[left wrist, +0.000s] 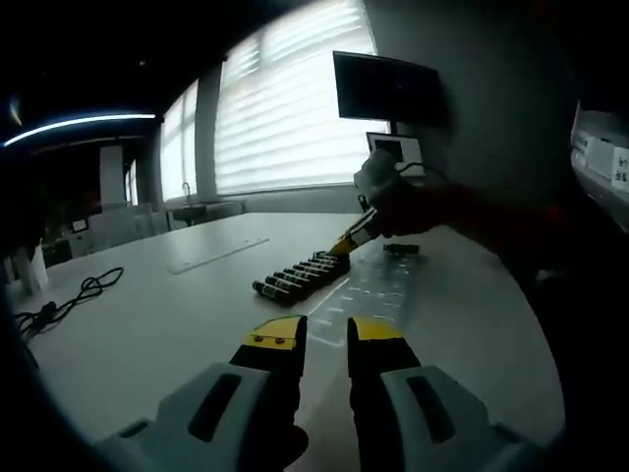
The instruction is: Grip medicine bottles put into box
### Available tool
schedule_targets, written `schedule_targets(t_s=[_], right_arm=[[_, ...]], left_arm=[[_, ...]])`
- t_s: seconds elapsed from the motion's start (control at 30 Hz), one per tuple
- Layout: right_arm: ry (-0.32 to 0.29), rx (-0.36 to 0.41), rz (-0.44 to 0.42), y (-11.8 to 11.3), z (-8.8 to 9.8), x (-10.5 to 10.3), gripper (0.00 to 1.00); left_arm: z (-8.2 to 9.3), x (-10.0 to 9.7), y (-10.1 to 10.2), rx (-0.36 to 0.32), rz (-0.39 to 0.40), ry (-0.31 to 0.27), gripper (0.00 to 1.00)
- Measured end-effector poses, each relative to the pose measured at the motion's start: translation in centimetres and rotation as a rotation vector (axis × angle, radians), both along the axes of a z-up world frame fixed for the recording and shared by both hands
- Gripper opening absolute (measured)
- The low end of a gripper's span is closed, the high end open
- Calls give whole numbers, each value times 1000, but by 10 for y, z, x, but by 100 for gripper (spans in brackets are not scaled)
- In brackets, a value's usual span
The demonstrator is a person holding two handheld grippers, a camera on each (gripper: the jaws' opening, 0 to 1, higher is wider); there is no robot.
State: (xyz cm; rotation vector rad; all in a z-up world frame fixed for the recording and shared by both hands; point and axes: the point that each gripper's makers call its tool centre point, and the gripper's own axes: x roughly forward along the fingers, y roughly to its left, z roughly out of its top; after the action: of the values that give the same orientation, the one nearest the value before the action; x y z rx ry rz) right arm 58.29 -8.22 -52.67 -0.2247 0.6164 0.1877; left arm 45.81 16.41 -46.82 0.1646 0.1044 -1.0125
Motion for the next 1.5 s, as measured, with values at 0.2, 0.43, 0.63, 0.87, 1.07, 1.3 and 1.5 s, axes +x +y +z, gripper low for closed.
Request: schedule_targets(t_s=[0.2,0.43,0.63,0.87,1.07,1.3,1.5], right_arm=[[6,2,-10,-2,-2,1,7],[16,12,-19,-4,-5,2,7],[-4,10,-30,-3,0,-1,7],[-87,29,-35,-6,32,-9,7],[-117,46,-27,-8,45,-23,7],[-144,51,-35,-13,53,-34,7],[-157,56,-48,-19,54,-46,7]], left_arm=[[2,0,0,-4,2,-5,11],[3,-2,-1,-3,-2,-9,11],[1,-3,-2,4,-5,-10,11],[0,-2,-2,6,-2,-5,11],[-1,-2,-2,9,-3,-4,11],[-1,-2,-3,5,-7,0,11],[-1,-3,-3,5,-6,-4,11]])
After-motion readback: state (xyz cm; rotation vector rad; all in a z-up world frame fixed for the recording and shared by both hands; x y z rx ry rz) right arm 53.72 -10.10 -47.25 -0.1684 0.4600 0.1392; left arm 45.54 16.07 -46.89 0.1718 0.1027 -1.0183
